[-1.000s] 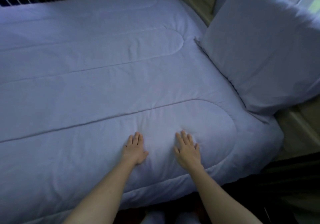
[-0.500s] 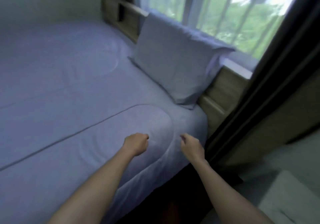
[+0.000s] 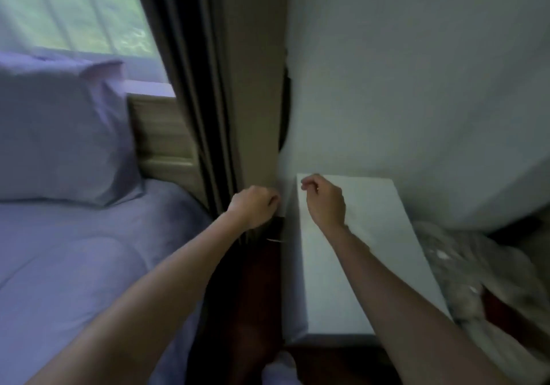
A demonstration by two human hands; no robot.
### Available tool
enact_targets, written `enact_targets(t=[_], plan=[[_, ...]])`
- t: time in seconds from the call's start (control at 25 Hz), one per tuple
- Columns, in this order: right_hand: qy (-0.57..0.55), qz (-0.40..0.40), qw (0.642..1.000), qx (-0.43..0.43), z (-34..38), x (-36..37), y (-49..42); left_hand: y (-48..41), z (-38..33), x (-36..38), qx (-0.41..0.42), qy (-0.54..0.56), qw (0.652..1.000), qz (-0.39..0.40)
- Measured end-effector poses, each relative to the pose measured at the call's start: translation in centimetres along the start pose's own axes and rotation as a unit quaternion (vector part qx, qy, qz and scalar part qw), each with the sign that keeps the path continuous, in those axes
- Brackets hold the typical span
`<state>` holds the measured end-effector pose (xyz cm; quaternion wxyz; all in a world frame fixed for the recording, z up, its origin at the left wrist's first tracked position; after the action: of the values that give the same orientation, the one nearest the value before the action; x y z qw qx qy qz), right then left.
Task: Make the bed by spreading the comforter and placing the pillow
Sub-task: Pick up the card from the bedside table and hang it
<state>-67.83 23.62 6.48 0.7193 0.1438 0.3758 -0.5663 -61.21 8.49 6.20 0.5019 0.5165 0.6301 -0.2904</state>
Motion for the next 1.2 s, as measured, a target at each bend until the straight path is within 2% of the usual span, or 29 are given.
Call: enact_targets(t=[0.12, 0.32, 0.4, 0.56, 0.72, 0.88, 0.96, 1.04, 1.12, 1.2], plan=[[0.004, -0.051, 0.997, 0.053, -5.7, -4.7, 1.0, -1.4, -6.4, 3.8, 0.046, 0.036, 0.995, 0.079], [0.054, -0.004, 0.992, 0.115, -16.4, -8.9, 1.5, -3.2, -13.0, 10.8, 0.028, 0.067, 0.98, 0.184], [0.064, 0.047, 0.989, 0.127, -20.2, -8.7, 0.7, -4.1, -14.3, 13.4, -0.017, 0.085, 0.973, 0.215], [0.06, 0.206, 0.967, 0.136, -26.3, -5.7, -2.1, -5.9, -15.9, 18.5, -0.178, 0.157, 0.937, 0.258], [0.059, 0.3, 0.942, 0.139, -29.8, -2.7, -3.2, -6.8, -17.1, 22.4, -0.312, 0.226, 0.894, 0.23], [0.056, 0.321, 0.933, 0.15, -31.7, -0.7, -2.7, -6.8, -19.1, 24.4, -0.363, 0.26, 0.878, 0.173], [0.051, 0.311, 0.936, 0.155, -32.4, -0.1, -2.2, -6.9, -20.0, 25.1, -0.396, 0.291, 0.859, 0.148], [0.044, 0.283, 0.944, 0.162, -33.0, 0.1, -2.2, -7.3, -20.8, 25.7, -0.451, 0.338, 0.817, 0.119], [0.005, 0.255, 0.949, 0.187, -33.2, 0.2, -2.4, -7.7, -21.0, 26.1, -0.517, 0.382, 0.76, 0.097], [-0.012, 0.254, 0.949, 0.188, -33.4, 0.4, -2.2, -8.0, -20.2, 26.5, -0.555, 0.415, 0.716, 0.084]])
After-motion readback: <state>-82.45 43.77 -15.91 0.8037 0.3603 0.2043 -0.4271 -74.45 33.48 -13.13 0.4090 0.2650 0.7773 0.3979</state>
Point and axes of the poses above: each hand's wrist, its own y-axis away from the middle knuckle, its own x-axis out of the palm, z = x × y, the point moved 2 cm from there along -y, towards the middle knuckle, and after that the axes turned 9 degrees about -x, right-handed, at the moved point
